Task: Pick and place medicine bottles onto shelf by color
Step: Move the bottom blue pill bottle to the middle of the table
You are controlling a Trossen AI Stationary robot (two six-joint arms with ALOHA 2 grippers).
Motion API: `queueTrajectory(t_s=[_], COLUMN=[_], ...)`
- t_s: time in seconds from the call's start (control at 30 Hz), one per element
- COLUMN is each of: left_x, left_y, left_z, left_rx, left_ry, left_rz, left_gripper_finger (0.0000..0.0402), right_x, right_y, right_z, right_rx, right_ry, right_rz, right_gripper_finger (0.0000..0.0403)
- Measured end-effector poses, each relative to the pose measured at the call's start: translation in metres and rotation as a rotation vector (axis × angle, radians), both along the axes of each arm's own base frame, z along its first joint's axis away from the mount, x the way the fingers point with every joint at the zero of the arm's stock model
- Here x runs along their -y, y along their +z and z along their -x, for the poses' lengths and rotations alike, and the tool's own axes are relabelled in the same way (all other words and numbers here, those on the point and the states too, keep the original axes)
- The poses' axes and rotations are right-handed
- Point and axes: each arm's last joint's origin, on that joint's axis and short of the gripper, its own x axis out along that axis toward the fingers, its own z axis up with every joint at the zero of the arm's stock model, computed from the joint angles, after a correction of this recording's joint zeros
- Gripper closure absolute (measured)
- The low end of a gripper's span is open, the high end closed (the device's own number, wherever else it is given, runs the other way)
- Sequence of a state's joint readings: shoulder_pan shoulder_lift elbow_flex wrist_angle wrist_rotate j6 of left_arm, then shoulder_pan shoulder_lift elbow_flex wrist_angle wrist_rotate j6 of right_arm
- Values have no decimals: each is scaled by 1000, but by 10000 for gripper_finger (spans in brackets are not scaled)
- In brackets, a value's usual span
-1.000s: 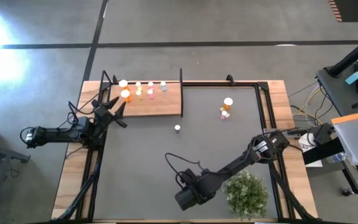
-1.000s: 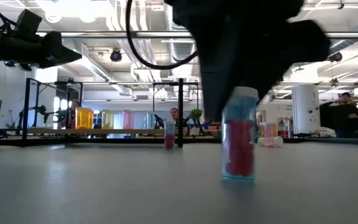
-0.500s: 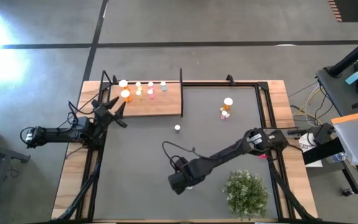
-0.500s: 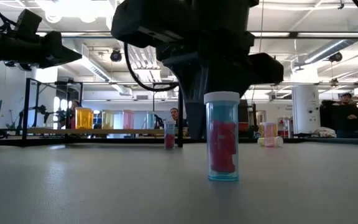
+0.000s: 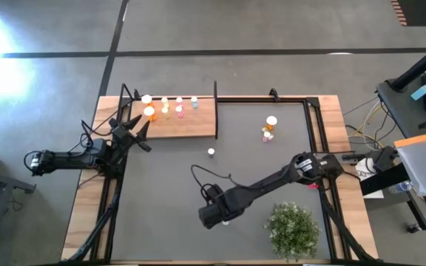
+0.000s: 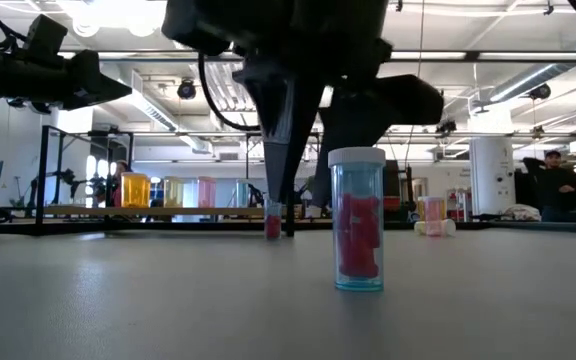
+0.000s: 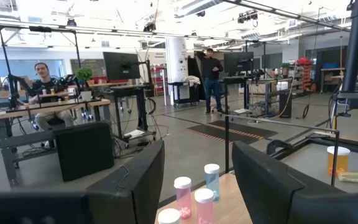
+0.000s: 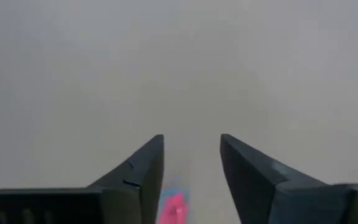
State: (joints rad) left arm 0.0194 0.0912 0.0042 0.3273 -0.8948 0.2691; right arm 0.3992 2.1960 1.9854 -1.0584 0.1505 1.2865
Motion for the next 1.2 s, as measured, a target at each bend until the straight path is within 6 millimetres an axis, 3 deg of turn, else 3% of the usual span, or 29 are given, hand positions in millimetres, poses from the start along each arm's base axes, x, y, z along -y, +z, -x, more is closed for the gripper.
queueTrajectory(t_s=[0.27,0.43,1.0,1.2], left_x=[0,0,0,0], left_y=[0,0,0,0], left_z=[0,0,0,0], left_rx=[0,0,0,0], left_ry=[0,0,0,0], left_rz=[0,0,0,0], left_gripper_finger=[228,228,228,228], right_x=[-23,-30,-36,-36], right_y=[0,0,-3,-3], right_z=[10,14,18,18], right_rx=[-1,-11,-21,-19], right_ry=[17,20,17,18], right_rz=[-17,-27,-37,-40], right_gripper_finger=[179,162,298,297])
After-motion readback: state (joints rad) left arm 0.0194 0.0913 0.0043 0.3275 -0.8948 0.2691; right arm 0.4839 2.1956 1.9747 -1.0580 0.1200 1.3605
